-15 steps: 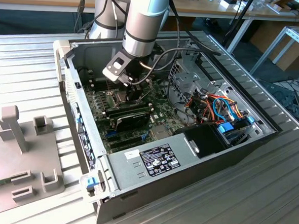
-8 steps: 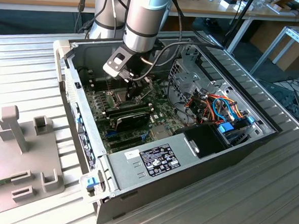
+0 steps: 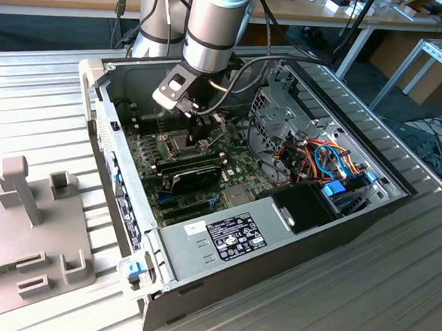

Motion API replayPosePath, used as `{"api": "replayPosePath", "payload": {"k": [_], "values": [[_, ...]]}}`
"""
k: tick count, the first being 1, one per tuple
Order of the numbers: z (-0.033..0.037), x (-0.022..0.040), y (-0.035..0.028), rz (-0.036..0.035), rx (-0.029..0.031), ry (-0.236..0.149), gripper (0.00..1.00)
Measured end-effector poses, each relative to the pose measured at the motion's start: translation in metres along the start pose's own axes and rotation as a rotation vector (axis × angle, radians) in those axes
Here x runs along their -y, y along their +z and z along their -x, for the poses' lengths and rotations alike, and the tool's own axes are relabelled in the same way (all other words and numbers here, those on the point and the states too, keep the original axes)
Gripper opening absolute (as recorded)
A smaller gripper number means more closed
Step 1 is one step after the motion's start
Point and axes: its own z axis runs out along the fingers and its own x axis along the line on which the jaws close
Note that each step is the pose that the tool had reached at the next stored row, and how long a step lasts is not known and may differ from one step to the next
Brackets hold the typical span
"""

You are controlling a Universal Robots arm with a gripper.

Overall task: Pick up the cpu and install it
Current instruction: 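Place the cpu into insertion slot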

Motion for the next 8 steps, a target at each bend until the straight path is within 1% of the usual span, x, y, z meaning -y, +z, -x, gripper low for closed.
{"api": "replayPosePath", "payload": {"k": [6, 8], "values": [[0.0000, 0.0000, -0.0005, 0.0000, 0.0000, 0.000, 0.61], [0.0000, 0.0001, -0.0026, -0.0002, 0.0003, 0.000, 0.61]]}}
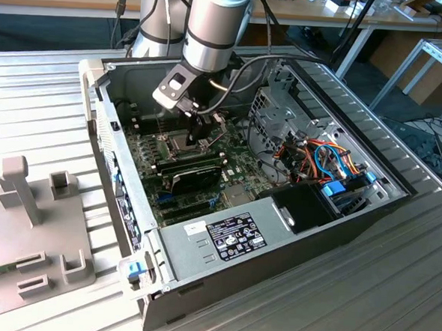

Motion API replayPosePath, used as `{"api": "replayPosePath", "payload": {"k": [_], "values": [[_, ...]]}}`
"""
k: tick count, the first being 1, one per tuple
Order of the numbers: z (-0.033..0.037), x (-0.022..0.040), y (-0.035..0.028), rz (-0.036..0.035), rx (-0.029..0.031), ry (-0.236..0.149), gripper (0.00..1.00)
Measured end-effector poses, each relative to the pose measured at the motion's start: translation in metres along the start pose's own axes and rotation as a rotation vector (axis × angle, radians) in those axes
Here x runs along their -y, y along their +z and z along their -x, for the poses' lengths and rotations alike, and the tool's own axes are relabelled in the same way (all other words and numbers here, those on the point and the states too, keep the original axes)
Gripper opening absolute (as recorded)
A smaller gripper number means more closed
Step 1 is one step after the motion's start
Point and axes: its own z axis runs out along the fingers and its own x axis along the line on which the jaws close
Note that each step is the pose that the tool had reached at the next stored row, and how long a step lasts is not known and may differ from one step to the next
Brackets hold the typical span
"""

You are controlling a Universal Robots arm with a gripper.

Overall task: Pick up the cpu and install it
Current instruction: 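Place the cpu into insertion slot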

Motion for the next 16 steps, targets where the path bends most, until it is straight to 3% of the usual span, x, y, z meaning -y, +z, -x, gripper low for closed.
{"api": "replayPosePath", "payload": {"k": [11, 15, 16], "values": [[-0.0011, 0.0003, -0.0214, 0.0009, -0.0001, -0.016, 0.61], [-0.0012, 0.0006, -0.0290, 0.0048, 0.0000, -0.024, 0.61], [-0.0014, 0.0006, -0.0342, 0.0066, -0.0001, -0.026, 0.61]]}}
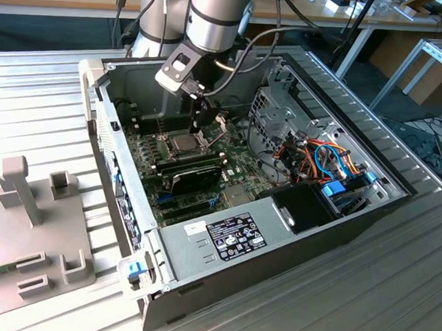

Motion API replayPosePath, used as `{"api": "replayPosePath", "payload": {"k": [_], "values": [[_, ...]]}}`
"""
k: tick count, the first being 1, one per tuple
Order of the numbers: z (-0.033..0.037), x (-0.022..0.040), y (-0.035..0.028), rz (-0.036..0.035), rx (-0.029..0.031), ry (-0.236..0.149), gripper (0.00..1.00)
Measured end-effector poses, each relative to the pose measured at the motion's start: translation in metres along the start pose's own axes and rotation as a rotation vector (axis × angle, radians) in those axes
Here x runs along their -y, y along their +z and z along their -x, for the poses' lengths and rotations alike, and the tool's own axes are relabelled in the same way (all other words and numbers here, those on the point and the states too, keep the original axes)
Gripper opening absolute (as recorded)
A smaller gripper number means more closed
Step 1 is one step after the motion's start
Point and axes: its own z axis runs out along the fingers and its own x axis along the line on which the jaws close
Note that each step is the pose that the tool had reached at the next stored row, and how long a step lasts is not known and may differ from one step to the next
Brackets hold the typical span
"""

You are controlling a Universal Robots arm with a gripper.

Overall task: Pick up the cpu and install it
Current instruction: 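Place the cpu into insertion slot, then close the cpu cover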

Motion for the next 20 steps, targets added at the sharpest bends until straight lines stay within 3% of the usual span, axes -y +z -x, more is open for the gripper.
{"api": "replayPosePath", "payload": {"k": [2, 10, 20], "values": [[-0.0003, 0.0000, -0.0074, 0.0024, 0.0000, -0.002, 0.61], [-0.0007, 0.0001, -0.0224, 0.0066, 0.0009, -0.005, 0.61], [-0.0007, 0.0002, -0.0230, 0.0071, 0.0029, -0.005, 0.61]]}}
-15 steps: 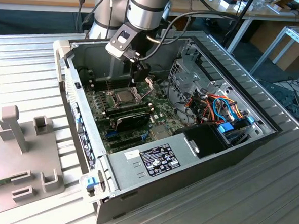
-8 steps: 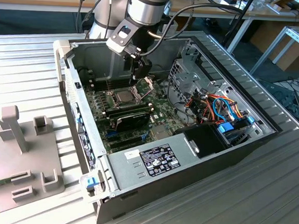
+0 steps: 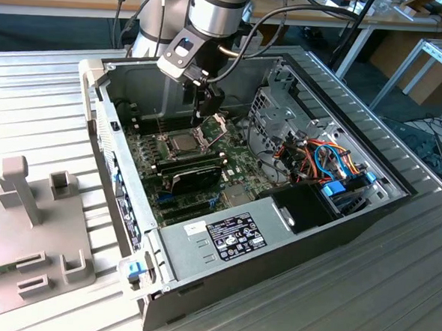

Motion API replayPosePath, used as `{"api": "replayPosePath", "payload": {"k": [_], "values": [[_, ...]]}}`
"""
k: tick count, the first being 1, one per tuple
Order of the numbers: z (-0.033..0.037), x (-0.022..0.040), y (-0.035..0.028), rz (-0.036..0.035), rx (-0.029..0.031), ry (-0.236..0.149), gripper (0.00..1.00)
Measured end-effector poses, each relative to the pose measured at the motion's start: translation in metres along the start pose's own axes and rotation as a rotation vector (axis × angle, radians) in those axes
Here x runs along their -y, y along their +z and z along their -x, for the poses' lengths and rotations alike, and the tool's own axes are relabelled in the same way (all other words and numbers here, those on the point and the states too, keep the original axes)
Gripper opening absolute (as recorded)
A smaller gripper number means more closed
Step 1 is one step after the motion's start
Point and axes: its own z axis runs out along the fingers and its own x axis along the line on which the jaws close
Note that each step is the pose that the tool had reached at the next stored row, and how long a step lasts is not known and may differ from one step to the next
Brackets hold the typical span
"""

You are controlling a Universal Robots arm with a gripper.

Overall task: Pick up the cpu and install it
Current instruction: 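Close the cpu cover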

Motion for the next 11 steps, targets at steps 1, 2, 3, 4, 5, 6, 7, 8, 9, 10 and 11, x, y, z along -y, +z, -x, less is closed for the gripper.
{"api": "replayPosePath", "payload": {"k": [1, 2, 3, 4, 5, 6, 7, 8, 9, 10, 11], "values": [[0.0000, 0.0000, 0.0000, 0.0000, 0.0001, 0.000, 0.61], [0.0000, 0.0000, 0.0000, 0.0000, 0.0001, 0.000, 0.61], [0.0000, 0.0000, 0.0000, 0.0000, 0.0001, 0.000, 0.61], [0.0000, 0.0000, 0.0000, 0.0000, 0.0002, 0.000, 0.61], [0.0000, 0.0000, 0.0000, 0.0000, 0.0003, 0.000, 0.61], [0.0000, 0.0000, 0.0000, 0.0000, 0.0003, 0.000, 0.59], [0.0000, 0.0000, 0.0000, 0.0000, 0.0004, 0.000, 0.46], [0.0000, 0.0000, 0.0000, 0.0000, 0.0004, 0.000, 0.46], [0.0000, 0.0000, 0.0000, 0.0000, 0.0005, 0.000, 0.40], [0.0000, 0.0000, 0.0000, 0.0000, 0.0006, 0.000, 0.34], [0.0000, 0.0000, 0.0000, 0.0000, 0.0007, 0.000, 0.22]]}}
